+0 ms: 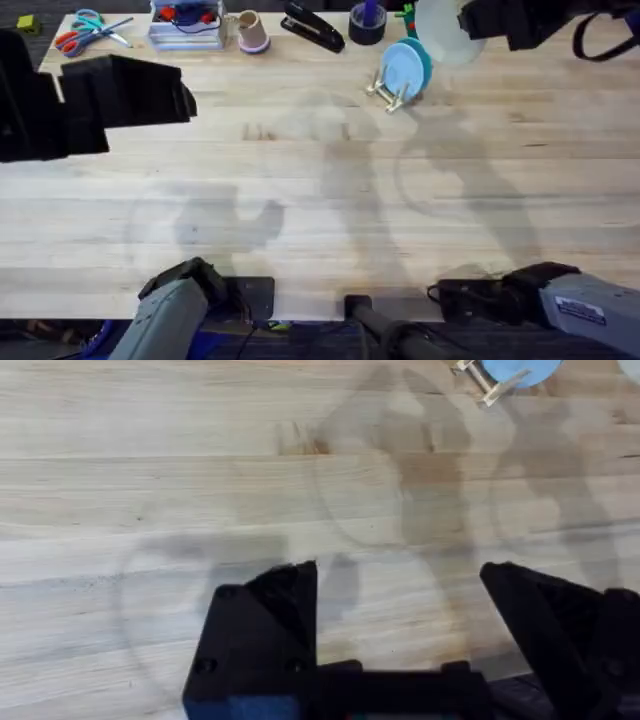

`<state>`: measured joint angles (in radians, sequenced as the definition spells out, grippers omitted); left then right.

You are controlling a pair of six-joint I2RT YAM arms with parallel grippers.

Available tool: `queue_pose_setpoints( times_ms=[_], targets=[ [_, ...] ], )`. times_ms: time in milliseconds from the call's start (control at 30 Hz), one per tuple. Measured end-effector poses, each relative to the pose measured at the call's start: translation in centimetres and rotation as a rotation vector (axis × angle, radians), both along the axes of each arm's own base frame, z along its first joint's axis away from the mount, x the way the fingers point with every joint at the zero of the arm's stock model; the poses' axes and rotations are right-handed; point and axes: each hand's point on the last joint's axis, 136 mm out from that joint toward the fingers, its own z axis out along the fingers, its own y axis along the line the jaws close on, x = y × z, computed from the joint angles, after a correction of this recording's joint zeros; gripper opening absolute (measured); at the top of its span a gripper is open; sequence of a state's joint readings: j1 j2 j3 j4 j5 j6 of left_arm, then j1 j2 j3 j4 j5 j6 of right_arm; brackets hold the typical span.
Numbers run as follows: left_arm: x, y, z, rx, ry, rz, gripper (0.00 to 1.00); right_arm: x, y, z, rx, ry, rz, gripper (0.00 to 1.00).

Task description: Pick up the plates from the table one by one and place each into a slot on the dish rack.

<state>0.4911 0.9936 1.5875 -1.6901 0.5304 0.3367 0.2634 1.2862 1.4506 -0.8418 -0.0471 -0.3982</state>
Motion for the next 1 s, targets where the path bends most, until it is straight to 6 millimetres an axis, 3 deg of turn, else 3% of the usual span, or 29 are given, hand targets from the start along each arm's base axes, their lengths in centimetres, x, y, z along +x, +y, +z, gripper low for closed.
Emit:
queue_pose_setpoints(
  times_ms=[1000],
  targets=[
    [0.0,0.0,0.0,0.000,0.000,0.000,0.995,6.3,1.4,-3.8,-0.011,0.003,0.015,0.027]
  ],
)
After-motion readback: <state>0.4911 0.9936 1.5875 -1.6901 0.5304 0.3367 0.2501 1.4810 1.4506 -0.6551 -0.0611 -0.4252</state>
